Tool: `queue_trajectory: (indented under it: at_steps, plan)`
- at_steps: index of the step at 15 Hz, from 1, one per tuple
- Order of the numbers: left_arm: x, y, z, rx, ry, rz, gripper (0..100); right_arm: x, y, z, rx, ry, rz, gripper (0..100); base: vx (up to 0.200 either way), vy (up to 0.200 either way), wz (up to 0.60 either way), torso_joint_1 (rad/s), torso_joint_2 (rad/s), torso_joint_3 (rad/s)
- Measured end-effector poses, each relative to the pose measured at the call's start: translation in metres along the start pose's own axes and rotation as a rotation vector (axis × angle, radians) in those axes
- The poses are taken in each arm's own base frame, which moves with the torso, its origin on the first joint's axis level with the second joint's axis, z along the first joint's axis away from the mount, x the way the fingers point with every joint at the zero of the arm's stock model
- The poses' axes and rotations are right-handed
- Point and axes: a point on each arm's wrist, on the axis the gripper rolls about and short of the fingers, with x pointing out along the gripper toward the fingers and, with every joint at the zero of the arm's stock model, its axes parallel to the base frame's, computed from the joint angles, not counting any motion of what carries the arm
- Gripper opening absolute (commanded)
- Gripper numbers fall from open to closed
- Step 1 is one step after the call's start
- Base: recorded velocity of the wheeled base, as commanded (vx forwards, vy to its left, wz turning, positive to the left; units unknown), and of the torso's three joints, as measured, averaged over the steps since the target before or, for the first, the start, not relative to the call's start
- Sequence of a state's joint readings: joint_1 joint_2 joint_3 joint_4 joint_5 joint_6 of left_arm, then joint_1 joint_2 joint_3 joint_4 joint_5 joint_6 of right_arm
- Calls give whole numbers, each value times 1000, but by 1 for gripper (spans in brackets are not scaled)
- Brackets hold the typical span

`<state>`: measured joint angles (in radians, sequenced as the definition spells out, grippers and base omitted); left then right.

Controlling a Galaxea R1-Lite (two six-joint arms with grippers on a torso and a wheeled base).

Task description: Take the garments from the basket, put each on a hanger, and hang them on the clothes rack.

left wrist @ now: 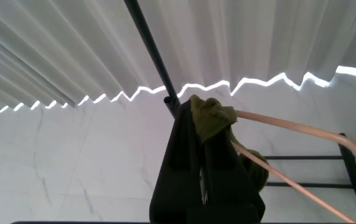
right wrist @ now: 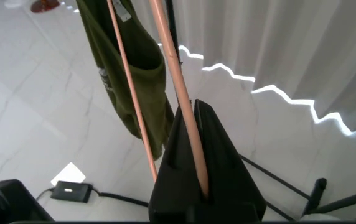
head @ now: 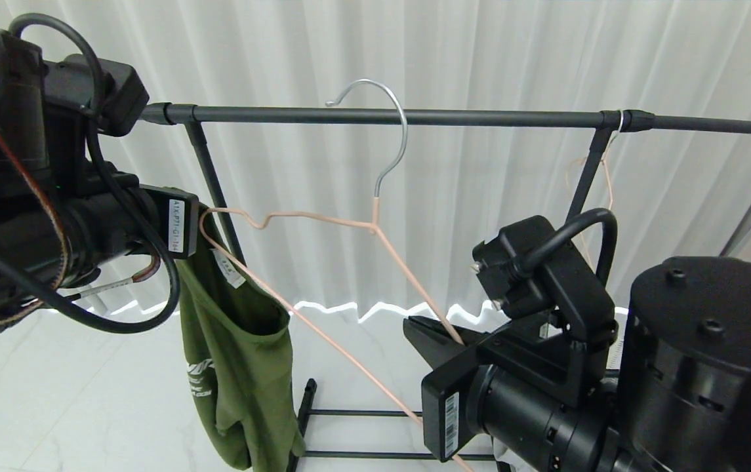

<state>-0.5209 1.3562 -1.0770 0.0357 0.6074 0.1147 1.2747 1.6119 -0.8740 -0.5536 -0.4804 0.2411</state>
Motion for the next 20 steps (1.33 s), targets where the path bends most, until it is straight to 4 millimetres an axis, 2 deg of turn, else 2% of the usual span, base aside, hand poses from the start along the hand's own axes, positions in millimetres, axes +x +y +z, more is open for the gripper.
queue_trajectory:
  at_steps: [8, 11, 15, 17, 20]
  plan:
    - [-5, -2, 1, 0, -13, -20, 0, 9, 4, -5, 21, -5, 13, 0, 0, 0, 0, 0, 0, 0]
    - [-15, -9, 4, 8, -38, -72, 0, 14, 3, -13, 27, 45, 28, 0, 0, 0, 0, 0, 0, 0]
    - [-35, -25, 7, 30, -85, -181, 0, 22, -4, -14, 29, 67, 55, 0, 0, 0, 0, 0, 0, 0]
    - [-39, -26, 7, 37, -94, -198, 0, 21, -7, -16, 24, 77, 45, 0, 0, 0, 0, 0, 0, 0]
    - [-41, -23, 7, 38, -101, -199, 0, 9, -19, -24, 0, 135, 17, 0, 0, 0, 0, 0, 0, 0]
